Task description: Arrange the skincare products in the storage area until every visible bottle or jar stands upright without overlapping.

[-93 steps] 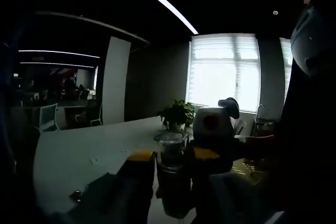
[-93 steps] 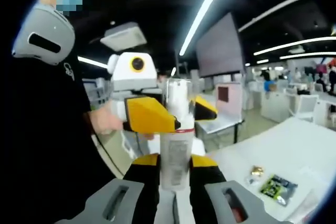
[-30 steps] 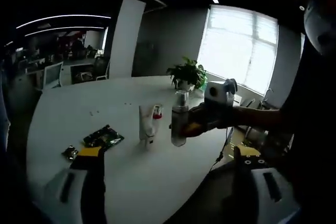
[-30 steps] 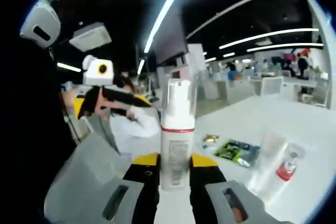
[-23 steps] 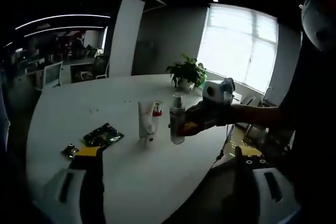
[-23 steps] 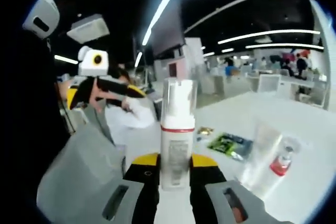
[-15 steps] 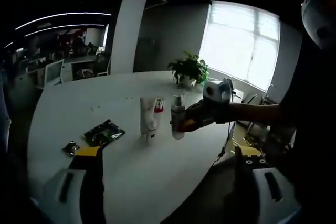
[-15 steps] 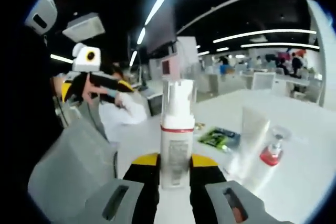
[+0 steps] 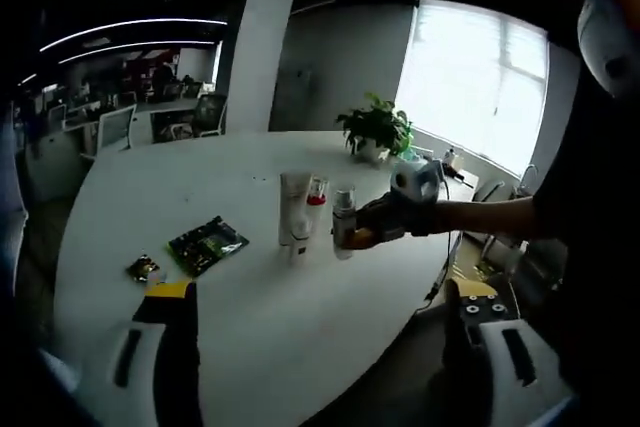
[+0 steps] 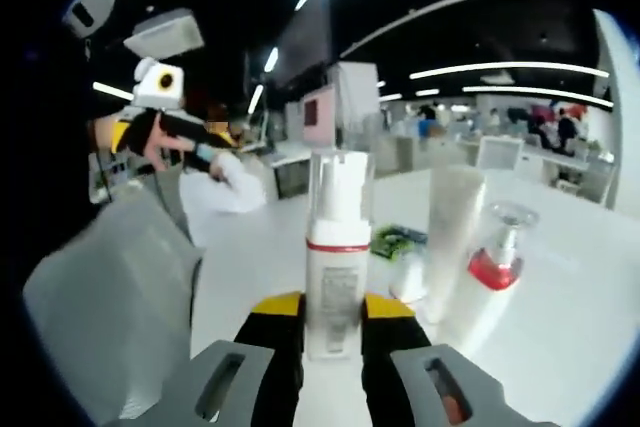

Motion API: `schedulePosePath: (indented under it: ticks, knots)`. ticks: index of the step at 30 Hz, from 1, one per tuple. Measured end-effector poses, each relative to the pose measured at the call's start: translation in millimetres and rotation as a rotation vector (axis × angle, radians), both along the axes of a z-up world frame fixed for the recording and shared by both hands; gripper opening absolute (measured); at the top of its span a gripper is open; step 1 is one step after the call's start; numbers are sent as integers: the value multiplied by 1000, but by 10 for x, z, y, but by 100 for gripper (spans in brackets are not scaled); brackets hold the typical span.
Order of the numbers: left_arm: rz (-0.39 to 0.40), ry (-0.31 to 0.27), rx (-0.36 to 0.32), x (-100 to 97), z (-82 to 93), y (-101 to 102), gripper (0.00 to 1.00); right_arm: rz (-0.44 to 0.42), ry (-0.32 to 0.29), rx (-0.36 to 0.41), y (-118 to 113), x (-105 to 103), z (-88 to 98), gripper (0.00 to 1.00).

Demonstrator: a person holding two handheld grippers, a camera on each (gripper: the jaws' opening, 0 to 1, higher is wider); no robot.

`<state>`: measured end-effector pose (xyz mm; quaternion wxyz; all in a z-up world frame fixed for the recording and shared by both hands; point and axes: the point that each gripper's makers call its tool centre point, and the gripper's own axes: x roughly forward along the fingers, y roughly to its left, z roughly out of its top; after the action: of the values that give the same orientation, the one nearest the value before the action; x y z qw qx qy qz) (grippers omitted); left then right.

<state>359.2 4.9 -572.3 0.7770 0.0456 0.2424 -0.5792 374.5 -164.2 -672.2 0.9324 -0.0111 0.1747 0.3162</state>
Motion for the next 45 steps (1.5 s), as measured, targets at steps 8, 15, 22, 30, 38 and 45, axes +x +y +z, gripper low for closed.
schedulePosePath:
  ticks: [8,15,22,30,38,45]
  knots:
    - [23,16,28,-21,-192,-75,96,-15,-10,9,-130,136,-243,12]
    - [34,8,27,-17,-258,-195,96,-35,-22,7,-217,224,-421,12]
    - [58,13,53,40,-420,-154,96,-43,-41,26,-284,262,-599,12]
    - [107,15,59,159,-563,-149,96,-42,-65,22,-292,282,-723,12]
    - [103,25,76,208,-714,-204,95,-29,-94,17,-292,272,-767,12]
    - [98,36,64,249,-725,-300,95,7,-127,-26,-269,248,-748,12]
